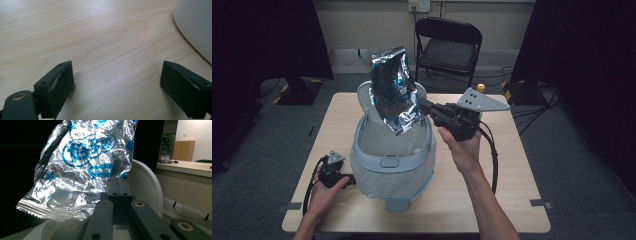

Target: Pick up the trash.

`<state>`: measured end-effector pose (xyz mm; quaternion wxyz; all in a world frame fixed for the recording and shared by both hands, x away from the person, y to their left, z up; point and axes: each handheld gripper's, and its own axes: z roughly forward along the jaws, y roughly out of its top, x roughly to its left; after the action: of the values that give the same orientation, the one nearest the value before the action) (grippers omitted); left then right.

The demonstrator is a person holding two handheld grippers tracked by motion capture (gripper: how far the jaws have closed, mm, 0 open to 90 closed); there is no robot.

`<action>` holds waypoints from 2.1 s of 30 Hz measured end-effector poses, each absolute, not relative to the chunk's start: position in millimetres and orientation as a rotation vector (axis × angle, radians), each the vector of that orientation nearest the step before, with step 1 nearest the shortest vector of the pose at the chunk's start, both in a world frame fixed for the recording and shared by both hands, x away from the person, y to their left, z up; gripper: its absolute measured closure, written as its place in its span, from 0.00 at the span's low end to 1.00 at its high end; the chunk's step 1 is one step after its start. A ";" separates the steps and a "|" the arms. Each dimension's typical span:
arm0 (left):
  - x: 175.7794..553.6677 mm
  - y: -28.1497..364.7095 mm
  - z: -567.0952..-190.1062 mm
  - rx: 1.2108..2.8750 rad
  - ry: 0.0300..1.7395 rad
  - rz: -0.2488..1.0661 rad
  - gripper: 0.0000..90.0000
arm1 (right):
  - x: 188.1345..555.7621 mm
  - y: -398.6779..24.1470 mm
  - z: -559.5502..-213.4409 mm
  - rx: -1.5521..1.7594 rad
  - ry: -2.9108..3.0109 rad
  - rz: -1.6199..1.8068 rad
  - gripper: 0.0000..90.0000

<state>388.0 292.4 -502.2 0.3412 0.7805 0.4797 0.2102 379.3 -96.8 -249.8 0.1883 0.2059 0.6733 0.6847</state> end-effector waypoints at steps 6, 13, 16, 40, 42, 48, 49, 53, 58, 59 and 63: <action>388.0 292.4 -502.2 2.030 1.248 0.547 0.13 | 388.1 -90.1 -260.0 0.611 1.946 1.865 1.00; 388.0 292.4 -502.2 2.030 1.248 0.547 0.13 | 395.0 -84.7 -265.5 0.627 1.988 1.826 0.97; 388.0 292.4 -502.2 2.030 1.248 0.547 0.13 | 396.6 -80.7 -267.4 0.633 2.004 1.808 0.96; 388.0 292.4 -502.2 2.029 1.249 0.547 0.13 | 395.2 -97.4 -281.8 0.664 2.028 1.815 0.86; 388.0 292.4 -502.2 2.030 1.248 0.547 0.13 | 394.7 -104.1 -283.9 0.683 2.019 1.812 0.85; 388.0 292.5 -502.2 2.030 1.248 0.547 0.13 | 394.9 -123.1 -288.4 0.753 1.985 1.799 0.78; 388.0 292.5 -502.2 2.030 1.248 0.547 0.13 | 395.1 -125.8 -289.0 0.761 1.979 1.790 0.76; 388.0 292.5 -502.2 2.030 1.249 0.546 0.13 | 397.1 -136.3 -293.6 0.817 1.949 1.731 0.64; 388.1 292.5 -502.2 2.030 1.248 0.546 0.13 | 401.9 -152.2 -304.4 0.893 1.934 1.702 0.51; 388.0 292.4 -502.2 2.029 1.249 0.546 0.13 | 403.7 -155.7 -307.2 0.906 1.935 1.692 0.49; 388.0 292.4 -502.2 2.030 1.248 0.547 0.13 | 413.2 -170.4 -323.0 1.017 1.969 1.618 0.40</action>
<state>388.0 292.4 -502.2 0.3413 0.7805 0.4798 0.2102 413.2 -170.4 -323.0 0.1973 0.3633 0.7035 0.5781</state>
